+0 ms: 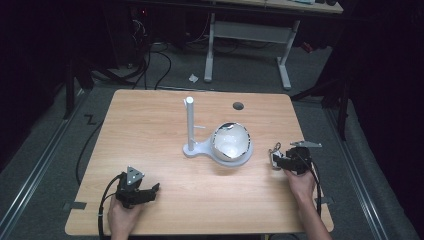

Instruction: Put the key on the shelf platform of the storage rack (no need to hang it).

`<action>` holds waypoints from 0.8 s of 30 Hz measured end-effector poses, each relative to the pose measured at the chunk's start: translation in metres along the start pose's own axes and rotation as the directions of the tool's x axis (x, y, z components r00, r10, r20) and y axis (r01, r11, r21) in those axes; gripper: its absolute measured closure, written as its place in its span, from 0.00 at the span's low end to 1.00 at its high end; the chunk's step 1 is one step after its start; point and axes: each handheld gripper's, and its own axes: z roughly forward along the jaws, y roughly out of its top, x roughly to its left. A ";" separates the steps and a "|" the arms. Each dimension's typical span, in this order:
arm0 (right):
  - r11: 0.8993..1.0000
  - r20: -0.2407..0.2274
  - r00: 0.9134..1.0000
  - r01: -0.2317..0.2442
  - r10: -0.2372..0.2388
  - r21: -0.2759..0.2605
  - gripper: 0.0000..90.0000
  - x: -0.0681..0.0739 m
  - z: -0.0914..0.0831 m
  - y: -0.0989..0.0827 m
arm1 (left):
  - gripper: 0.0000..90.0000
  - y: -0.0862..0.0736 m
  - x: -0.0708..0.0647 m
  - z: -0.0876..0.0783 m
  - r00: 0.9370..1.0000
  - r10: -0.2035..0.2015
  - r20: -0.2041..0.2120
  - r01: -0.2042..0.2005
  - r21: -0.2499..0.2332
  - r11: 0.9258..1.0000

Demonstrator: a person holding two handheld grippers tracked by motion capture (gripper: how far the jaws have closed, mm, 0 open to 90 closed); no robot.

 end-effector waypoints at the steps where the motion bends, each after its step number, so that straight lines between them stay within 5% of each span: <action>1: 1.000 -0.001 1.000 -0.002 0.002 0.001 0.40 -0.001 0.001 0.000 | 0.22 0.000 0.000 0.000 1.000 -0.002 0.002 0.002 0.002 1.000; 7: 1.000 -0.011 1.000 0.000 0.000 0.005 0.38 -0.001 0.009 -0.001 | 0.22 0.000 0.000 0.000 1.000 -0.003 0.003 0.003 0.002 1.000; 24: 0.994 0.009 0.994 0.109 -0.110 0.028 0.47 0.004 0.012 0.001 | 0.22 0.000 0.000 0.000 1.000 0.003 0.000 -0.003 0.000 1.000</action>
